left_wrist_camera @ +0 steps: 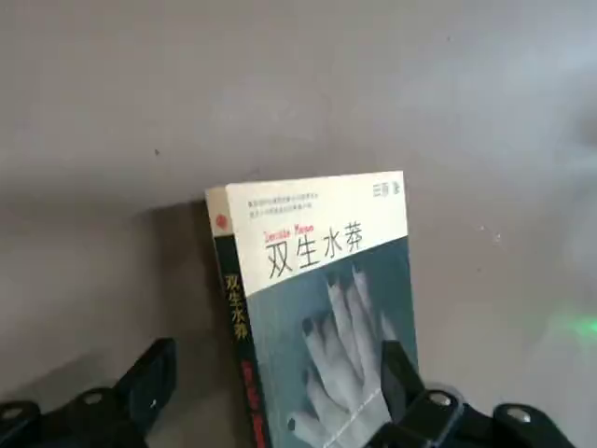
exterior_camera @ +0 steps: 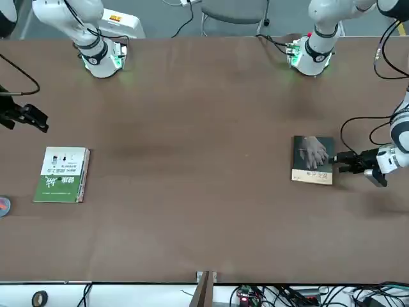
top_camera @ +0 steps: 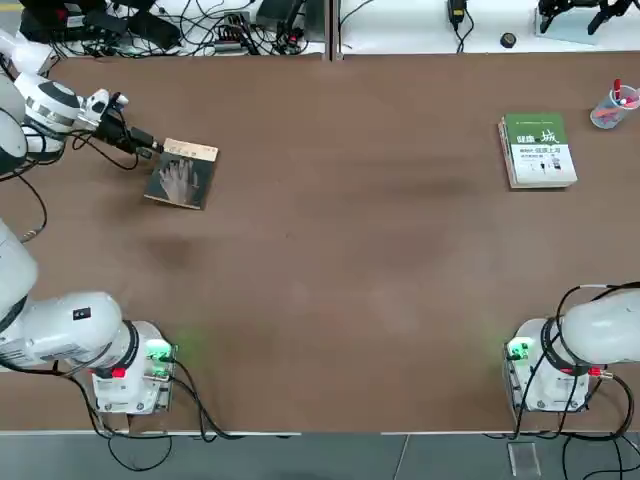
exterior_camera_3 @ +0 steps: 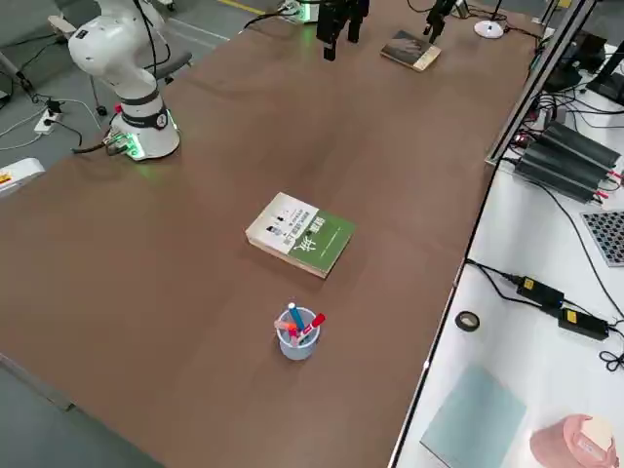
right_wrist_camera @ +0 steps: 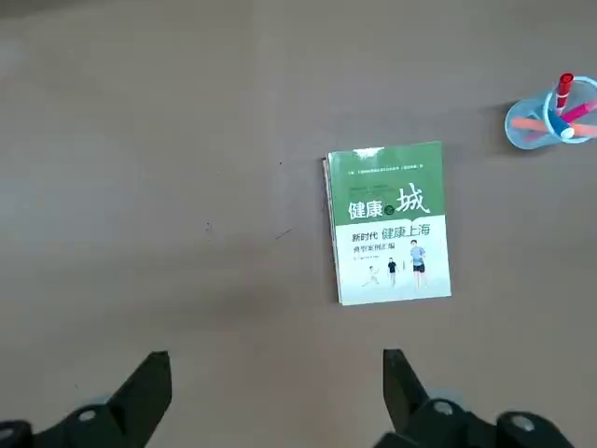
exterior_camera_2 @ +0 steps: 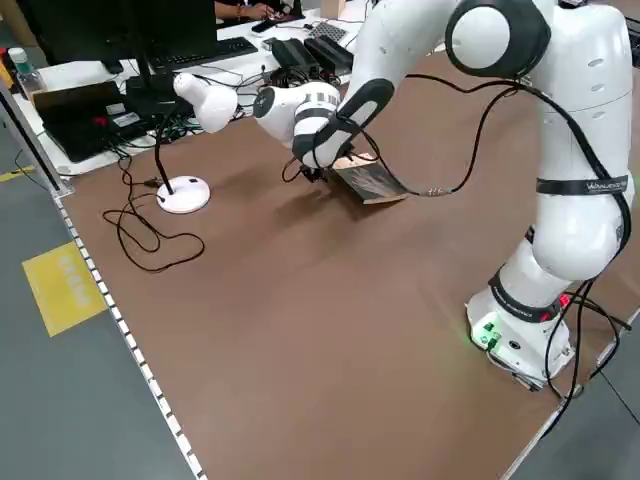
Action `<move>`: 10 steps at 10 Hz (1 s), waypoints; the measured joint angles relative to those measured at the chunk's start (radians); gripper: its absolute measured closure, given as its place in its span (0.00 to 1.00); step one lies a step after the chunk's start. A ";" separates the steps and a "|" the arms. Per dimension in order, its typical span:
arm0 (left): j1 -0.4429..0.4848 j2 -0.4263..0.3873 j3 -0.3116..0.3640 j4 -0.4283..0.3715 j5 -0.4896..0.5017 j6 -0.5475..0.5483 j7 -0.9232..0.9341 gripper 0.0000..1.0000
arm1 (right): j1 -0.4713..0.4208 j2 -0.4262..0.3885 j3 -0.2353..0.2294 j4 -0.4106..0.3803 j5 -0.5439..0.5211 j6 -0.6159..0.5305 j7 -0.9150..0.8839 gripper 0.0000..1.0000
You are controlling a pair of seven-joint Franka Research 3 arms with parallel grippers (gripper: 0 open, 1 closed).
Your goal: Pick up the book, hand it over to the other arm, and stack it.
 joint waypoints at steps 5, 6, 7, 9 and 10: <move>0.013 0.029 0.000 0.026 -0.006 -0.021 0.000 0.09 | 0.000 0.000 -0.002 0.005 0.000 -0.003 0.000 0.00; 0.013 0.037 0.000 0.028 -0.013 -0.021 0.002 0.09 | 0.000 0.000 -0.002 0.006 0.000 -0.003 0.000 0.00; 0.013 0.045 0.000 0.030 -0.023 -0.022 0.007 0.09 | 0.000 0.000 -0.003 0.006 0.000 -0.003 0.000 0.00; 0.013 0.059 -0.002 0.033 -0.046 -0.029 0.021 0.10 | 0.000 0.000 -0.003 0.007 0.000 -0.005 -0.001 0.00; 0.013 0.064 -0.003 0.036 -0.051 -0.031 0.025 0.11 | 0.000 0.000 -0.003 0.007 0.000 -0.008 -0.001 0.00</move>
